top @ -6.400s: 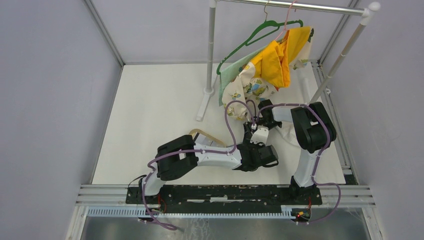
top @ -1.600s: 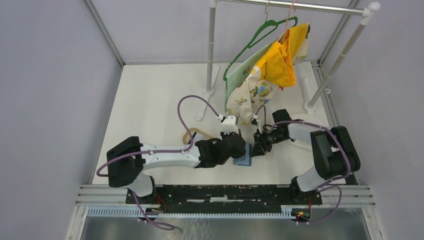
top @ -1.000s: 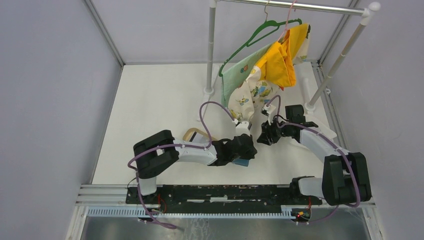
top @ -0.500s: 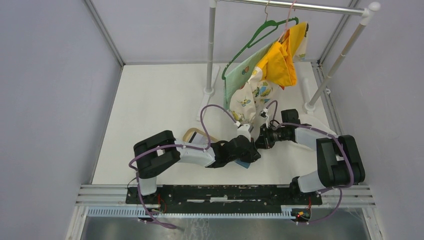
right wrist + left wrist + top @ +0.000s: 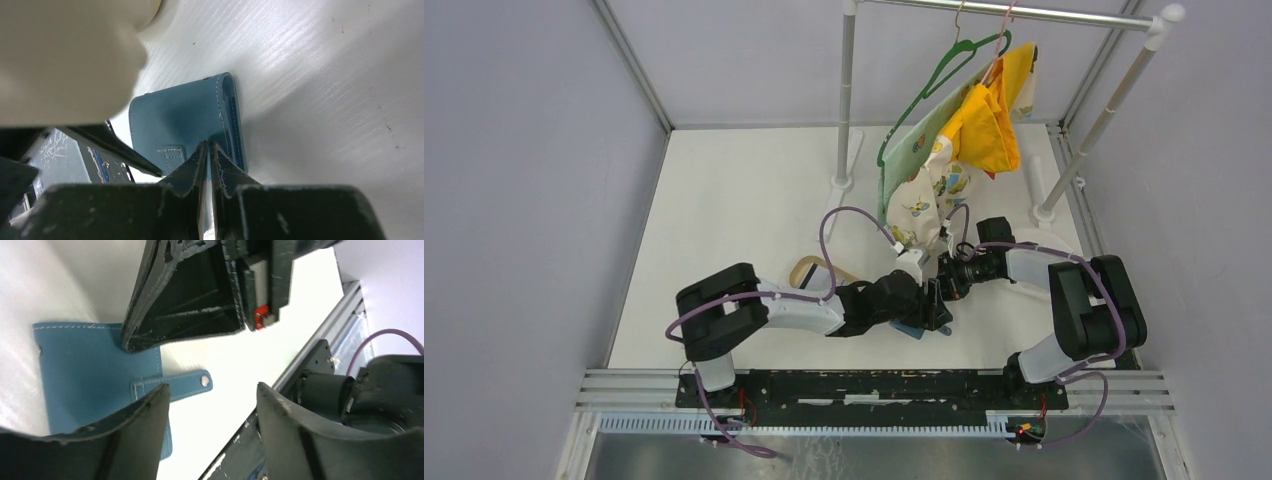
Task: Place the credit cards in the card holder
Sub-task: Close the card holder at the center of the board.
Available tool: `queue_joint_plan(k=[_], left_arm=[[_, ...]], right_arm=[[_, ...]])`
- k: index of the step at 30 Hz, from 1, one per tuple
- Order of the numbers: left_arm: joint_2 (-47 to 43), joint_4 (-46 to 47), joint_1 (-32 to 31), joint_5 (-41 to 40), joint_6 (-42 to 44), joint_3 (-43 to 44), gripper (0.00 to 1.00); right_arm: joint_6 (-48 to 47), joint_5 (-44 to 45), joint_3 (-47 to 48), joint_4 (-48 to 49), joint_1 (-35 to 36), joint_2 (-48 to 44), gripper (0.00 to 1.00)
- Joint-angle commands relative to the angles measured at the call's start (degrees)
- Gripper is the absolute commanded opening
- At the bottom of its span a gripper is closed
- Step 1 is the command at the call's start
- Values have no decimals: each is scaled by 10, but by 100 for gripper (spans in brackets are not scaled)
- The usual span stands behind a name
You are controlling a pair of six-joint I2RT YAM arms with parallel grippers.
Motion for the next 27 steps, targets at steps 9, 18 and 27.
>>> queue_joint_plan(k=[9,18,27], left_arm=[[-170,-149,4,-76,140,-47,74],[-89,-213,32,-48,114,-3,59],[-59,-219,48,3,100,7,66]], right_arm=[[-60,62,15,-28,2,0,12],[-85,67,29,-51,2,1,13],[-108,102,41,-72,13,-15,13]])
